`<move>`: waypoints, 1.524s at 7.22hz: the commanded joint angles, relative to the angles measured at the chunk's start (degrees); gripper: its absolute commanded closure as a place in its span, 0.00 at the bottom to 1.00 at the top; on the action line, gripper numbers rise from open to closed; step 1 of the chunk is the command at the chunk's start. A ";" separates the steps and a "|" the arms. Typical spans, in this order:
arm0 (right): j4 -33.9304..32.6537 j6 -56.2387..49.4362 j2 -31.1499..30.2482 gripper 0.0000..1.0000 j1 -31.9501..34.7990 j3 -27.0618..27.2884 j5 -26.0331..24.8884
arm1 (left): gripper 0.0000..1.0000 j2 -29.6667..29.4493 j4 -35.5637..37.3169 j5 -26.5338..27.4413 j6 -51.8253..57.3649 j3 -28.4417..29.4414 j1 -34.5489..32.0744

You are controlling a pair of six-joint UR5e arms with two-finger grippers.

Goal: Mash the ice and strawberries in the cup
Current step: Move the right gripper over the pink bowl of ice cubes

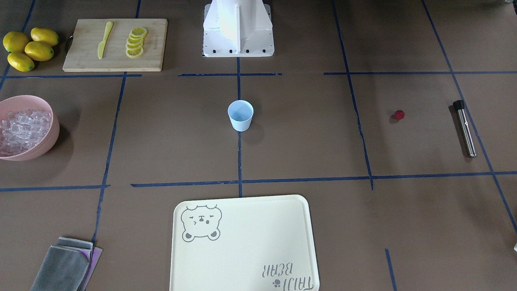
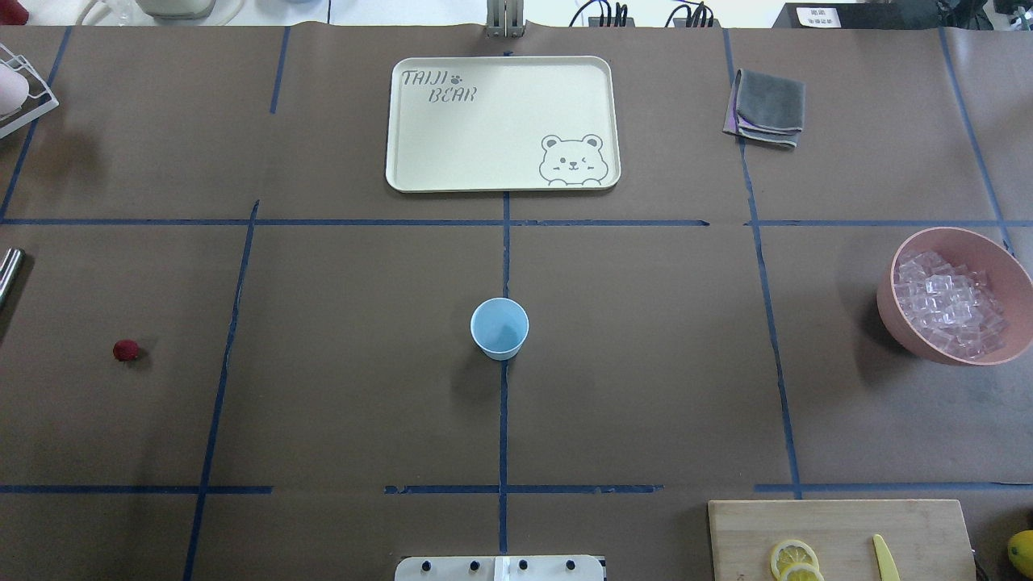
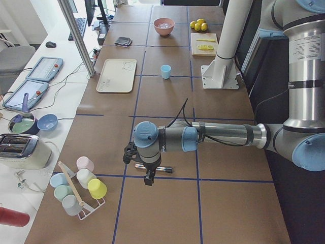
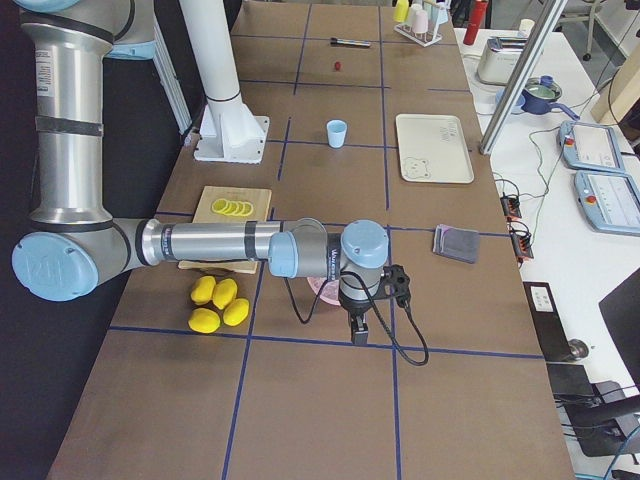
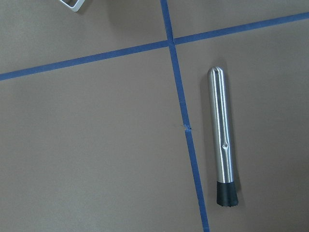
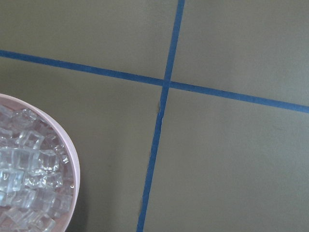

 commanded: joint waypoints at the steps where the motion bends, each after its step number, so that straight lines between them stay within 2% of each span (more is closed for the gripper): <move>1: 5.66 10.45 1.34 0.00 -5.34 1.55 0.50 | 0.00 0.00 0.01 0.00 -0.08 -0.05 0.04; 4: 23.04 32.27 1.44 0.00 -18.53 2.18 -0.11 | 0.00 0.09 -0.08 0.00 -0.17 -0.05 0.04; 6: 24.68 33.56 1.35 0.01 -21.97 2.18 -1.42 | 0.00 0.09 -0.08 -0.09 -0.08 -0.05 0.04; 7: 24.68 33.30 1.35 0.01 -23.81 2.27 -3.69 | 0.00 0.18 -0.08 -0.09 -0.08 -0.05 0.04; 11: 24.50 32.68 0.30 0.15 -25.76 2.09 -4.33 | 0.00 0.27 -0.08 0.00 -0.17 0.04 0.04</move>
